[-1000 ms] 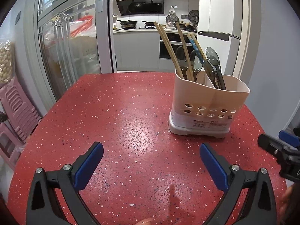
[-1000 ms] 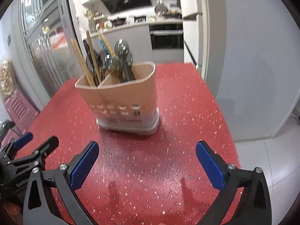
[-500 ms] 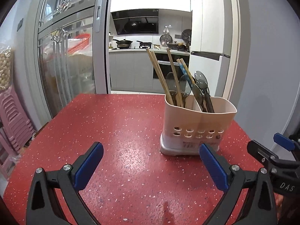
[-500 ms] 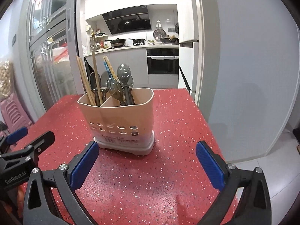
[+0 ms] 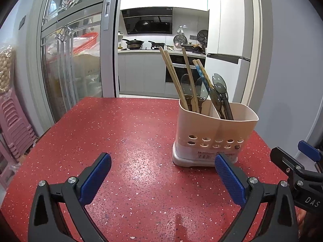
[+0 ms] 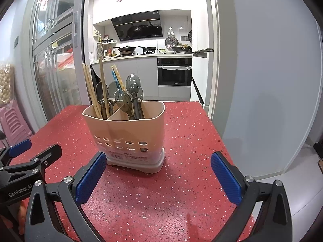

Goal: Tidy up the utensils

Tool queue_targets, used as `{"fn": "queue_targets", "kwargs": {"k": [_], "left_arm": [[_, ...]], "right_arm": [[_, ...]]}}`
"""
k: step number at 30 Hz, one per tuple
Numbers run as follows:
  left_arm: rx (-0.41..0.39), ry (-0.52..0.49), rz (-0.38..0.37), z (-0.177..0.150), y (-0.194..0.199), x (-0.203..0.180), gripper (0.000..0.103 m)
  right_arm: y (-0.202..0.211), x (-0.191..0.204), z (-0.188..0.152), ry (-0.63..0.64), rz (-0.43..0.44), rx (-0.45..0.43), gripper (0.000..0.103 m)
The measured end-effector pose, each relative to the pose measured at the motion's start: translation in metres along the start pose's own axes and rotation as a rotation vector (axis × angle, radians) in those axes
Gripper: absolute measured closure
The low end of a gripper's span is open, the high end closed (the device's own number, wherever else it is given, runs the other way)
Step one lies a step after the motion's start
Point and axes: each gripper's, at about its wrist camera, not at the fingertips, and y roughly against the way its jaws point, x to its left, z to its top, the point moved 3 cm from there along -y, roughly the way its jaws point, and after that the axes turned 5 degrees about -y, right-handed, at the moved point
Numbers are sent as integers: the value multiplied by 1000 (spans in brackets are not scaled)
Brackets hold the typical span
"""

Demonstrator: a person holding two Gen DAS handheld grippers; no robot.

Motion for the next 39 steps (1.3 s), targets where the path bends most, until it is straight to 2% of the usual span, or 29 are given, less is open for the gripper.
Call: {"fn": "queue_targets", "kwargs": {"k": [39], "left_arm": [[7,-20,2,0,2,-5,0]], "right_arm": [[5,-2,1,-14,-1,0,0]]}}
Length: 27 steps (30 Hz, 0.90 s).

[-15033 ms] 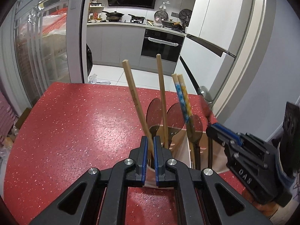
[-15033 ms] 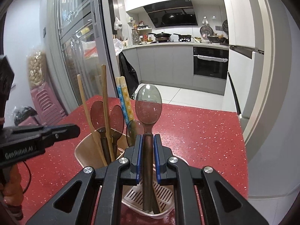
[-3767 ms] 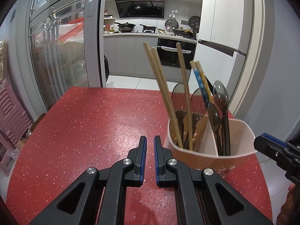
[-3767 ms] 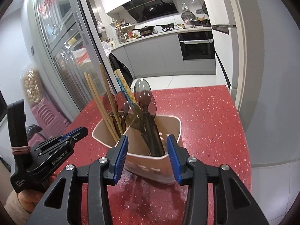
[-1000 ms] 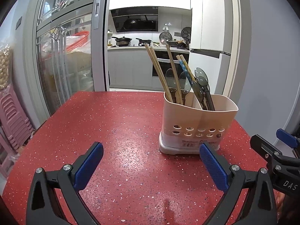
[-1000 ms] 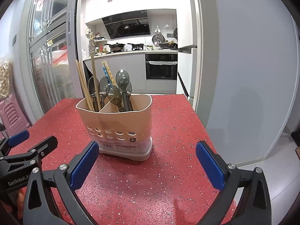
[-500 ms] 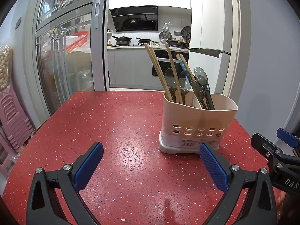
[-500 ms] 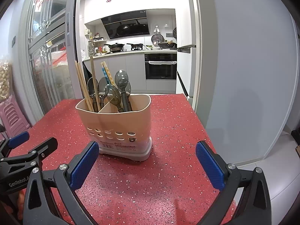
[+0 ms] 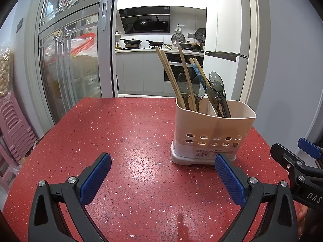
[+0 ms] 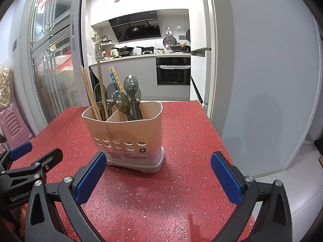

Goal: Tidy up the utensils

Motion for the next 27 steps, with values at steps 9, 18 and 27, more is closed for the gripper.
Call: {"fn": "queue_targets", "kwargs": {"k": [9,18,27], "left_arm": [[2,-1,-1,0,1,-1,0],[2,-3,-3,0,1,-2,0],[3,-2,-3,1,1,-2,0]], "right_arm": [[0,1,0,-1,0,0,0],[2,1,0,-2,2,1,0],[2,1,0,-2,3,1,0]]}}
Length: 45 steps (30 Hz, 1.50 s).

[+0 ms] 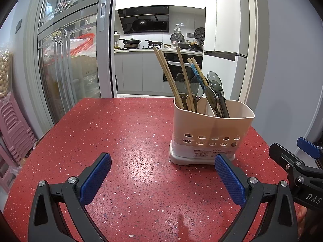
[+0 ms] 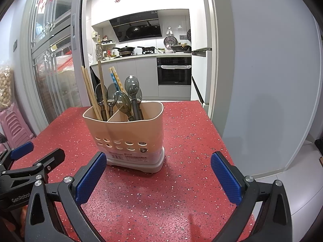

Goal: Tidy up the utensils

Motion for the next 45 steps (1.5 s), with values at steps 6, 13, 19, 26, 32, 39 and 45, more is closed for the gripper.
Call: {"fn": "queue_targets", "kwargs": {"k": [6,13,19,26,32,39,45], "left_arm": [[3,0,-3,0,0,-1,0],[1,-3,-4,0,1,-1,0],[1,-3,-4,0,1,-1,0],[3,-4,-4,0,1,-1,0],[2,-5,-5,0,1,-1,0],[3,-4,-4,0,1,-1,0],[16,-4,7,1,0,-1,0]], "right_arm": [[0,0,0,-2,0,0,0],[0,0,0,-1,1,0,0],[1,0,0,0,2,0,0],[1,0,0,-1,1,1,0],[1,1,0,-1,1,1,0],[1,1,0,-1,2,0,0],[1,1,0,-2,1,0,0]]}}
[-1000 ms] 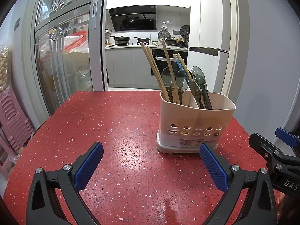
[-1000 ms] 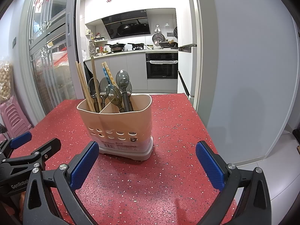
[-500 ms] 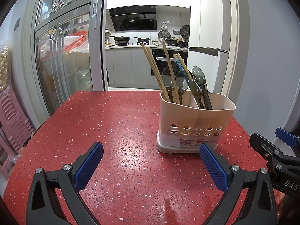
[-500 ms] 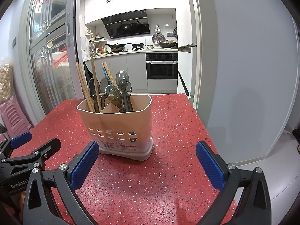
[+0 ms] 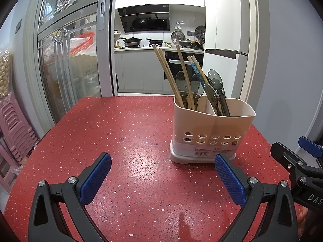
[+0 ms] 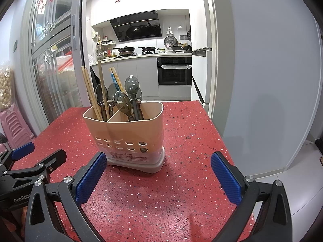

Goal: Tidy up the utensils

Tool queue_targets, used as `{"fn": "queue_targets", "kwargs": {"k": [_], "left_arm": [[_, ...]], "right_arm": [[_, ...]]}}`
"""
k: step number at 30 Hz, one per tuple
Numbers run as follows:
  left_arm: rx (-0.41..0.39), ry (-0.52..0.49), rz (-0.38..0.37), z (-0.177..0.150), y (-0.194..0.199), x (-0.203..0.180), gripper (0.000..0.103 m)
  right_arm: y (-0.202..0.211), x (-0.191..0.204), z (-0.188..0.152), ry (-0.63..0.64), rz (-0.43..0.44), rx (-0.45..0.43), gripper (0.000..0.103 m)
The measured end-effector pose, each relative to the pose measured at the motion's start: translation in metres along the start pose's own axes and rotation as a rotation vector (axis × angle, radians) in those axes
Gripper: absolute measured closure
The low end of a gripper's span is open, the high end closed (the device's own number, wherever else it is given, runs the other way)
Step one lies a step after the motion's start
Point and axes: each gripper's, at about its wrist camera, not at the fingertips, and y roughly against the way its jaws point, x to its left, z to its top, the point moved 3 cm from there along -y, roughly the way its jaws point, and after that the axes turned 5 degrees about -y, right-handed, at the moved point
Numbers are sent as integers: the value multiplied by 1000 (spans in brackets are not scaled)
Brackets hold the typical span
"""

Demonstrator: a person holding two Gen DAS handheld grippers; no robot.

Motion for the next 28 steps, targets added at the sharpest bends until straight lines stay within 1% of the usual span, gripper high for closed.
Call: {"fn": "queue_targets", "kwargs": {"k": [18,24,28], "left_arm": [[2,14,12,1,-2,1,0],[-23,8,8,2,2,1,0],[-25,0,3,3,2,0,0]], "right_arm": [[1,0,0,-2,0,1,0],[1,0,1,-1,-1,1,0],[1,-1,1,-1,0,0,0]]}}
